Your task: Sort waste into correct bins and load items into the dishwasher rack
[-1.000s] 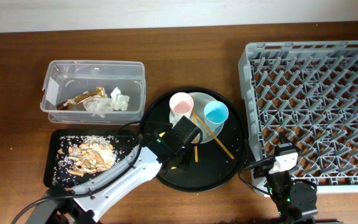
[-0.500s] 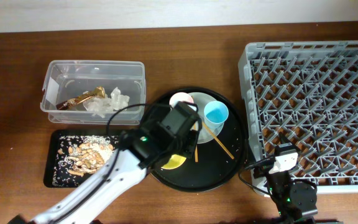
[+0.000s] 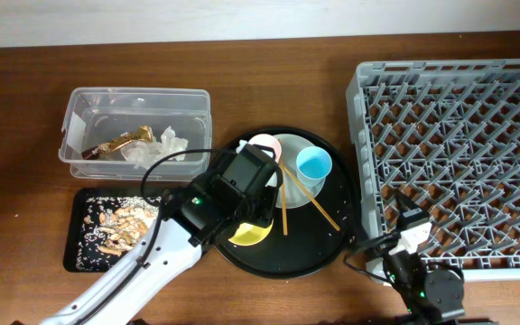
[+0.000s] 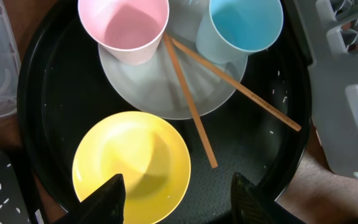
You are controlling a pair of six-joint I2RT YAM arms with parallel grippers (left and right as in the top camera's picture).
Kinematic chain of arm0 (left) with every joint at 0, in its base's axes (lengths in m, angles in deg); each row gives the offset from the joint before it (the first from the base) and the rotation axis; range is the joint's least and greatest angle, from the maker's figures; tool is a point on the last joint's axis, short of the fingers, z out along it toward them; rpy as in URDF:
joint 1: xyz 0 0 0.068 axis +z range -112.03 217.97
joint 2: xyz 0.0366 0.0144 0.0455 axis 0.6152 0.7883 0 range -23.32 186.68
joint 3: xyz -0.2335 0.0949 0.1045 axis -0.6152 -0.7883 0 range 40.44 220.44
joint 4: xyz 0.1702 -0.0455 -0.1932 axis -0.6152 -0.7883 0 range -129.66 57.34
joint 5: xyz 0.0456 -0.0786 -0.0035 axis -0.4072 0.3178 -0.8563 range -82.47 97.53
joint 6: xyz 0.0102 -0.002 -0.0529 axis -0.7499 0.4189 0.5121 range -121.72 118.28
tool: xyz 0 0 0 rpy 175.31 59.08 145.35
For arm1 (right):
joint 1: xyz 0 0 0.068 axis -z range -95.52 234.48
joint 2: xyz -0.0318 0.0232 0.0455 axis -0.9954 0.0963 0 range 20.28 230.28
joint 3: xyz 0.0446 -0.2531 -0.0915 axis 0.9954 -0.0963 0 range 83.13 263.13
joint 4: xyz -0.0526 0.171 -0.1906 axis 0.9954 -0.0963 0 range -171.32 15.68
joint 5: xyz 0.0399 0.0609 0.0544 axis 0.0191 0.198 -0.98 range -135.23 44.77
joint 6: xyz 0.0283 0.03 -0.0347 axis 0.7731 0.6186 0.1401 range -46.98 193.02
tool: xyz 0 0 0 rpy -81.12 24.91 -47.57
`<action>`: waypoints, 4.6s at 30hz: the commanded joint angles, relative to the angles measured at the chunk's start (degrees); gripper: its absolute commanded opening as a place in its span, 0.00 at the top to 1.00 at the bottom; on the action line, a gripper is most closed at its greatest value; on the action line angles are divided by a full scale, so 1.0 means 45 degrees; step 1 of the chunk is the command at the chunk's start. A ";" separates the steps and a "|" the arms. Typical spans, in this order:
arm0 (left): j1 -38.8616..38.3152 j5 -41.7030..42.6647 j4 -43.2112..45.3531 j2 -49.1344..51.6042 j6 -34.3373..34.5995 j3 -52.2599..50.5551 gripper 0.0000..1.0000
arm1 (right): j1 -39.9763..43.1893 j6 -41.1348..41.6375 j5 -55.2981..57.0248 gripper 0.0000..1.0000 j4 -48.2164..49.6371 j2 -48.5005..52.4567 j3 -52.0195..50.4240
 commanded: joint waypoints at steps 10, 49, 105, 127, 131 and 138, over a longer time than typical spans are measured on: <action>-0.0029 -0.0131 0.0039 -0.0053 0.0510 0.0121 0.46 | 0.0068 0.1885 -0.0058 0.02 -0.8126 0.1214 0.8393; 0.2832 -0.0097 -0.0170 0.1399 0.0860 0.0117 0.47 | 0.0063 0.1015 -0.2900 0.27 -1.6898 1.2065 1.3517; 0.3371 -0.0602 0.5542 0.2861 -0.0287 0.0238 0.99 | 0.0068 0.0670 -0.4653 0.17 -1.5062 1.2099 1.3080; 0.6601 2.0162 0.4231 -0.0729 -0.0287 0.0233 0.99 | 0.0078 -0.1515 -1.2313 0.02 -1.0686 1.2128 1.3435; 0.6169 1.9948 0.4240 -0.0729 -0.0291 0.0233 0.99 | 0.0078 -0.1277 -1.2497 0.01 -1.0054 1.2356 1.3435; 0.5367 1.8384 0.4235 -0.0729 -0.0287 0.0233 0.99 | 0.0068 -0.1282 -1.4746 0.02 -0.9296 1.2517 1.3435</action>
